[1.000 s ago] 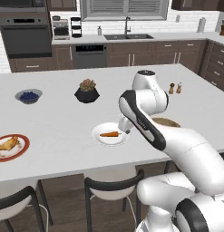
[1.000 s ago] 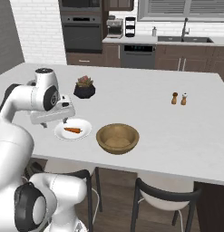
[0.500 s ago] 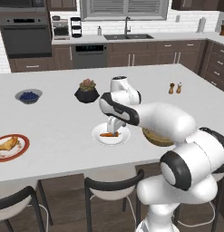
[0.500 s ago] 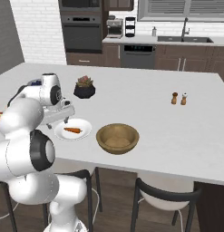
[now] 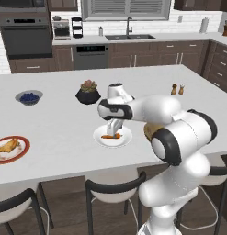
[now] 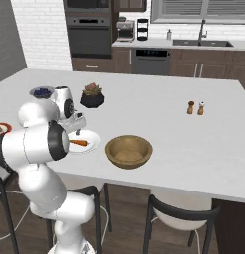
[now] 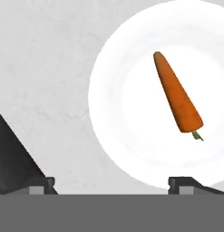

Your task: Pick the chicken drumstick and carrot from their plates and place them in the bowl. Then put the bowl in the fridge.

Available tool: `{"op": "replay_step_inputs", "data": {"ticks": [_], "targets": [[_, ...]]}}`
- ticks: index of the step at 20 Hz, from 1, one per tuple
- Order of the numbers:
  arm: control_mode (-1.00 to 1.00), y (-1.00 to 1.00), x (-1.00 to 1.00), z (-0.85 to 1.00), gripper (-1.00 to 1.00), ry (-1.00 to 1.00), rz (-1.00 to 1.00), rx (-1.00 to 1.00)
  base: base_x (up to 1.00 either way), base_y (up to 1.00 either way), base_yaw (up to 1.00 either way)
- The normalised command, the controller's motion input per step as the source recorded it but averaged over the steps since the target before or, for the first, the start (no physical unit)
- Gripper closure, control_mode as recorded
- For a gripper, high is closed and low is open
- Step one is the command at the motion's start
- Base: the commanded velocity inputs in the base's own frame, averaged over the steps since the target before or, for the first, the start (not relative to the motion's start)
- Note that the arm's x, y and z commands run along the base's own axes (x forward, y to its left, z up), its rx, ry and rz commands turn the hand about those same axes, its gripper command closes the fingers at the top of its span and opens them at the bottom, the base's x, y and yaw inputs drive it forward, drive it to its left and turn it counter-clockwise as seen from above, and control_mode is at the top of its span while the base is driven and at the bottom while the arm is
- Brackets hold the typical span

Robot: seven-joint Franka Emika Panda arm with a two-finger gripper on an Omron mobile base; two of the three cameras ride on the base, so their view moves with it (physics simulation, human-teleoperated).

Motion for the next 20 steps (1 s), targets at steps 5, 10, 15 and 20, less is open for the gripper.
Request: {"op": "replay_step_inputs", "data": {"ticks": [5, 10, 15, 20], "targets": [[-1.00, 0.00, 0.42, -0.38, -1.00, -0.04, 0.03, 0.00, 0.00, 0.00, 0.00], [-1.00, 0.00, 0.53, -0.38, -1.00, 0.00, 0.02, 0.00, 0.00, 0.00, 0.00], [-1.00, 0.00, 0.45, -0.27, -1.00, 0.00, 0.03, 0.00, 0.00, 0.00, 0.00], [-1.00, 0.00, 0.15, -0.31, -1.00, -0.01, 0.04, 0.00, 0.00, 0.00, 0.00]]}}
